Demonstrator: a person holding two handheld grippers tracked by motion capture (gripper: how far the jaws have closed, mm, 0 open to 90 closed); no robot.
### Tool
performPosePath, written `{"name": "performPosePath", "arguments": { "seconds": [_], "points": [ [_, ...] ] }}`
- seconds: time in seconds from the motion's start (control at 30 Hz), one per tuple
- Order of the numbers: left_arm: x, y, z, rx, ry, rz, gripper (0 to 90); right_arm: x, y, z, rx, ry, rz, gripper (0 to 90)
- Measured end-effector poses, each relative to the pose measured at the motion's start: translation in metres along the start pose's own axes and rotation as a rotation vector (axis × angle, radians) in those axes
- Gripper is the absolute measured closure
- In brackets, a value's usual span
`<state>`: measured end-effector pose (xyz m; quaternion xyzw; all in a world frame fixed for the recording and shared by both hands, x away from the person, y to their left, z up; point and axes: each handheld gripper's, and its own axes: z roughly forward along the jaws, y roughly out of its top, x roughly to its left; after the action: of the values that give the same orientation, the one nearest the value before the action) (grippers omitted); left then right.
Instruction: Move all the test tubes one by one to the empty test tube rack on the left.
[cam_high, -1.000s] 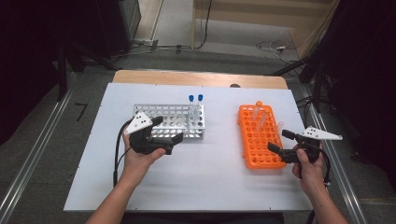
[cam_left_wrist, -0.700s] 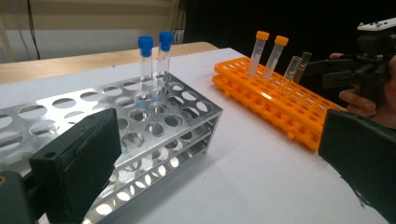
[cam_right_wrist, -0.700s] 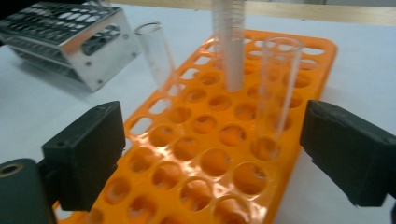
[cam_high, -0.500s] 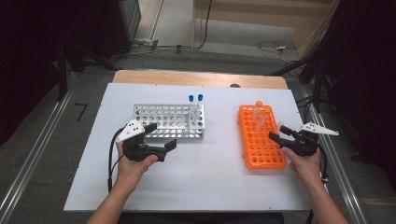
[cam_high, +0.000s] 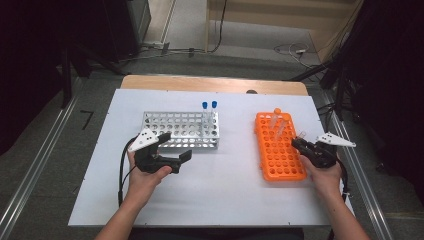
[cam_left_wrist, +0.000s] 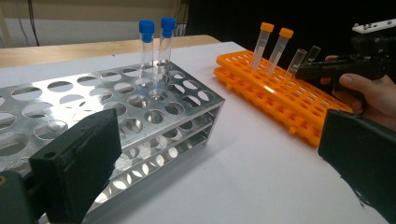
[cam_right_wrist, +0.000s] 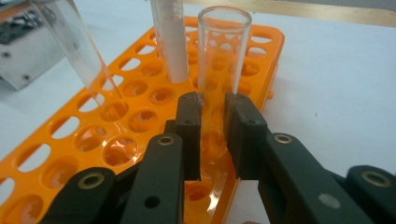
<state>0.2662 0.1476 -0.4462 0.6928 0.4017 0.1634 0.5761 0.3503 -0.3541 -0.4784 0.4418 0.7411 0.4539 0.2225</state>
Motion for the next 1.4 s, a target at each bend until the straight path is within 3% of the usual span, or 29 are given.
{"name": "performPosePath", "arguments": {
  "seconds": [0.23,0.5,0.87,1.4],
  "points": [
    [-0.002,0.001,-0.001,-0.003,-0.004,0.007,0.0,0.005,0.010,-0.019,-0.079,-0.009,-0.014,73.5],
    [-0.006,0.001,0.002,-0.004,-0.016,0.006,0.0,0.022,0.021,-0.034,-0.095,0.023,-0.020,73.5],
    [-0.018,0.004,0.004,-0.001,-0.044,0.033,0.0,0.055,0.028,-0.045,-0.120,0.136,-0.046,73.5],
    [-0.037,0.006,0.015,0.006,-0.105,0.061,1.8,0.108,0.026,-0.037,-0.093,0.325,-0.101,73.6]
  ]
}}
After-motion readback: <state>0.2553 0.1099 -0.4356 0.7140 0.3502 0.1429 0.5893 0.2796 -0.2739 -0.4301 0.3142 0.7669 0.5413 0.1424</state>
